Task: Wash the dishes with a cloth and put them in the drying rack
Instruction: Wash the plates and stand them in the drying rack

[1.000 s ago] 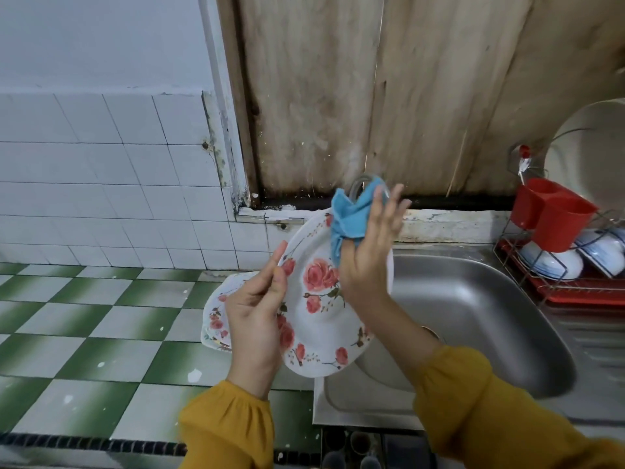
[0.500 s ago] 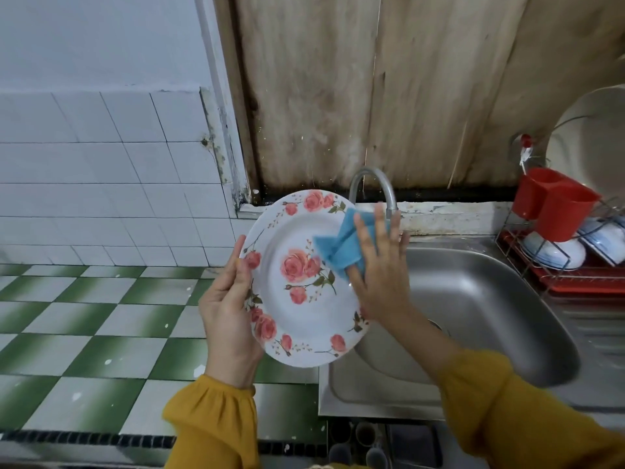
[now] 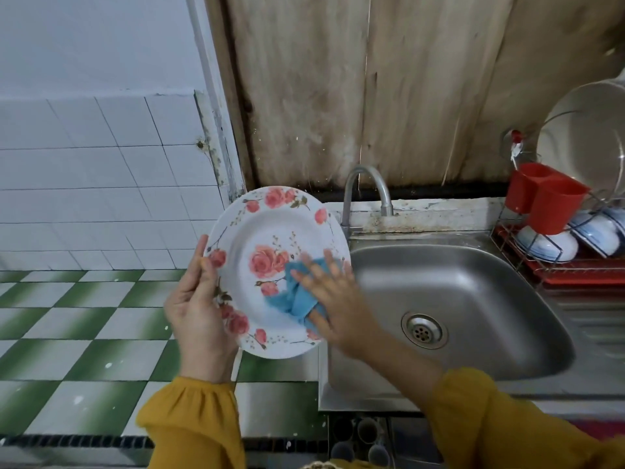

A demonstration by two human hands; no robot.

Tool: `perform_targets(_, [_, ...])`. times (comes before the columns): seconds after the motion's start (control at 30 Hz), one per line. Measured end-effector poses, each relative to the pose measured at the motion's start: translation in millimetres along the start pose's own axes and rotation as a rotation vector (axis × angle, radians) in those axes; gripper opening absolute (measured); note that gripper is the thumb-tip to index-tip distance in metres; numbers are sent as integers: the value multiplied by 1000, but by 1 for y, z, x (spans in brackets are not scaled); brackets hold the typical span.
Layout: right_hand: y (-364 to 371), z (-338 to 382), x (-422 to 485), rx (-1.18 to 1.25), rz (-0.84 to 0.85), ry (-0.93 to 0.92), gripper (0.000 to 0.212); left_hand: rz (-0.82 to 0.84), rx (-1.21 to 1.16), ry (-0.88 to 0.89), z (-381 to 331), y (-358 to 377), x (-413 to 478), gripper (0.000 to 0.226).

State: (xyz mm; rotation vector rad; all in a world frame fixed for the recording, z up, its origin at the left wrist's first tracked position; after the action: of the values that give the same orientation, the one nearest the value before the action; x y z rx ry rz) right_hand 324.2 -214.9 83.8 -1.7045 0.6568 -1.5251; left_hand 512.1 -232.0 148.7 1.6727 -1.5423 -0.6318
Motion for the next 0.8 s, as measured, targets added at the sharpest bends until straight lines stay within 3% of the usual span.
perform_targets(0.07, [-15,-30,21,-114,-133,152,58,-5,13,-17,2,-2,-3,25])
perform_targets(0.17, [-51,-60,54,-3,-307,393,61,45,106,-8,5,5,-6,23])
perform_targets(0.3, [-83,-30,81,150,-433,370,65,188,268,75,10,26,-18,49])
perform_targets(0.43, [-74,45,55,367,-368,119,60,200,253,120,9,31,-25,37])
perform_targets(0.57, [-24,64,1,217,-108,-128,56,113,104,81,-7,13,-12,23])
perform_targets(0.67, [-1,14,-6,-25,-48,-10,56,94,79,72,-15,0,-9,22])
perform_targets(0.8, [-29,-37,24,-73,-230,322,62,114,118,1,2,4,-11,19])
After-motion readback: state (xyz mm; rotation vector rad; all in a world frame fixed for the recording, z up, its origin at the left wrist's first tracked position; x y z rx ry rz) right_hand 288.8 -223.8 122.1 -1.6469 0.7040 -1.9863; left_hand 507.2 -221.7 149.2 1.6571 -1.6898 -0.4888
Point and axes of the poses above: each hand's wrist, its own x-axis towards the middle knuckle, its own y-axis out of the palm, z = x × y, the point moved 7 cm from there along x, towards the middle knuckle, and after that the axes turned 14 degrees about -x, right-handed, at the moved point
